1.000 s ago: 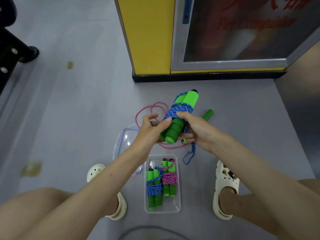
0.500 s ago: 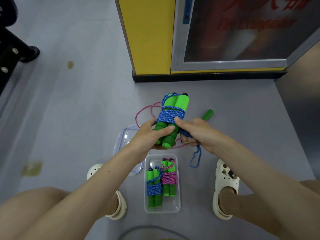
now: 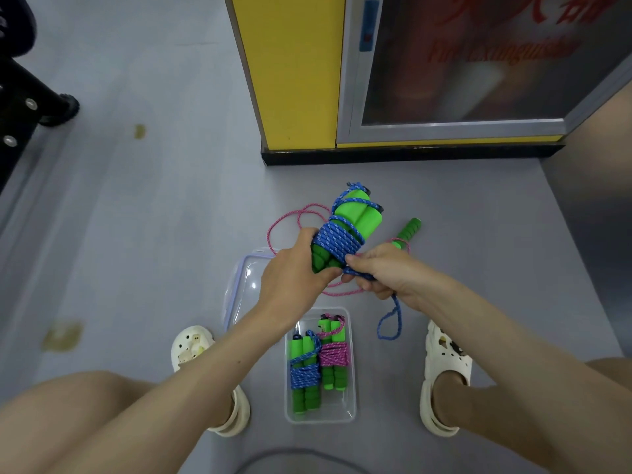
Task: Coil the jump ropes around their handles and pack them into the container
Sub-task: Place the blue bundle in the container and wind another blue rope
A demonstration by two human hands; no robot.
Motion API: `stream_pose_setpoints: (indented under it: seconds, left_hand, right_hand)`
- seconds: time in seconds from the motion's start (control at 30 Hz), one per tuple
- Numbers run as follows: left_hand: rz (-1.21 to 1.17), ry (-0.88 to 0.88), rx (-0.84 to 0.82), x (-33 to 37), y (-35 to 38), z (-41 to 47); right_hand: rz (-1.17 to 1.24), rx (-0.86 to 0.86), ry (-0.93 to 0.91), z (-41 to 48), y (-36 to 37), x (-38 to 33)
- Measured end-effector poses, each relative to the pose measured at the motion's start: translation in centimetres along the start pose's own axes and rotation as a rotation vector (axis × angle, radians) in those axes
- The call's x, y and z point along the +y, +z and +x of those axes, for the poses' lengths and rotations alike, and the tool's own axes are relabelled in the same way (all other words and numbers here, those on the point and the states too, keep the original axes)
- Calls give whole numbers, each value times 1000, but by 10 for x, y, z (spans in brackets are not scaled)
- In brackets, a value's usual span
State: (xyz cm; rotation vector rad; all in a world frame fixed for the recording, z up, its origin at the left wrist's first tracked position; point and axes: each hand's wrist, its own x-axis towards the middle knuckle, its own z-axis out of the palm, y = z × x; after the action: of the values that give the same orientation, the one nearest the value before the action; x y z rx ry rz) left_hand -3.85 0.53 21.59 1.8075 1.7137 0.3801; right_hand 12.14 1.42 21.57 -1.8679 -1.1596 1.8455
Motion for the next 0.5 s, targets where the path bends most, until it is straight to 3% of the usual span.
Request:
stream_pose_setpoints:
  seconds: [0.17,0.3,0.5]
  left_hand:
    - [201,92,82,3,0,-1]
    - [211,195,122,-3,2,2]
    - [41,383,-49,-9,16,-4]
  right_hand:
    - [58,-36,-5,-2,3,-2]
    - [115,-80,-37,-4,6,-7]
    - [199,7,-44,-3,7,-9]
